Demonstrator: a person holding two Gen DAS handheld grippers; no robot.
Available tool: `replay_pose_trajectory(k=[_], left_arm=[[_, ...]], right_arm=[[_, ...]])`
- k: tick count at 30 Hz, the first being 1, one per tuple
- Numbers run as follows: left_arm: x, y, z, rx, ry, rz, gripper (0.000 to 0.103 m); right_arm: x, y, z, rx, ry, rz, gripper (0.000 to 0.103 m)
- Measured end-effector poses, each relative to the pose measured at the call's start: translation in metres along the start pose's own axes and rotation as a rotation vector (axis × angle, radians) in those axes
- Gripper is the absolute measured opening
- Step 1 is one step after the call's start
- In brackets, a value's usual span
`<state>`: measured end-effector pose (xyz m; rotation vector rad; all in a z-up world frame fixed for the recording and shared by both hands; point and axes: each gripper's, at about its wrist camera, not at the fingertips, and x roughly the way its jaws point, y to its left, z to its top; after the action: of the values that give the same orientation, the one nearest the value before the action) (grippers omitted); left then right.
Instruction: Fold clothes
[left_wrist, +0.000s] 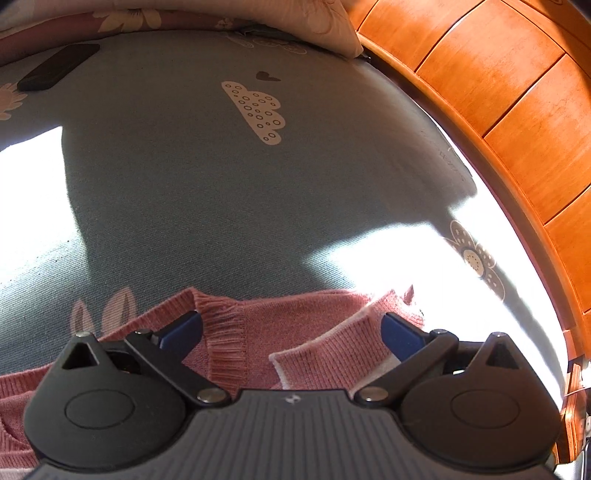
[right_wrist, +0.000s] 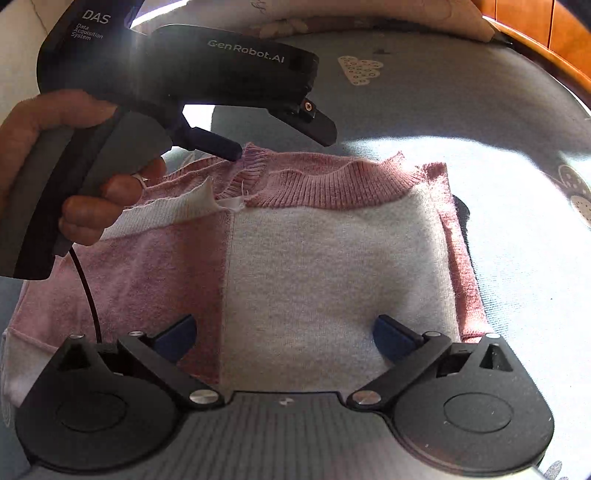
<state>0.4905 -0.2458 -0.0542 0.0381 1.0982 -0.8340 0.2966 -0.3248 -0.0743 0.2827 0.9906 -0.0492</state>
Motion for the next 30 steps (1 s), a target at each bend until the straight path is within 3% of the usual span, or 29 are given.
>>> replay_pose_trajectory(k=[3,10,15,18,23,27,30], left_arm=[[-0.031,0.012,-0.011,-0.032,-0.011,0.026,0.102],[-0.089,0.047,-0.051,-0.114,0.054,0.169,0.102],[-0.103,0.08,-0.092,-0.27,0.068,0.229,0.102],[-0.111,0.094,-0.113,-0.341,0.029,0.267,0.102],[-0.12,0.12,-0.127,-0.433,0.003,0.343,0.102],[-0.142,0.135,-0.136,-0.505,-0.049,0.333,0.102],[-0.144,0.135,-0.14,-0.498,-0.053,0.307,0.102]], right_arm=[[0.002,0.004,0.001,-0.042,0.015,-0.012,0.103],[0.01,0.024,0.004,-0.187,0.083,-0.105,0.103],[0.011,0.026,0.009,-0.174,0.11,-0.111,0.103],[0.015,0.029,0.01,-0.182,0.118,-0.119,0.103],[0.016,0.029,0.011,-0.19,0.134,-0.127,0.103],[0.022,0.03,0.013,-0.19,0.149,-0.144,0.103],[0.021,0.032,0.011,-0.193,0.152,-0.16,0.103]])
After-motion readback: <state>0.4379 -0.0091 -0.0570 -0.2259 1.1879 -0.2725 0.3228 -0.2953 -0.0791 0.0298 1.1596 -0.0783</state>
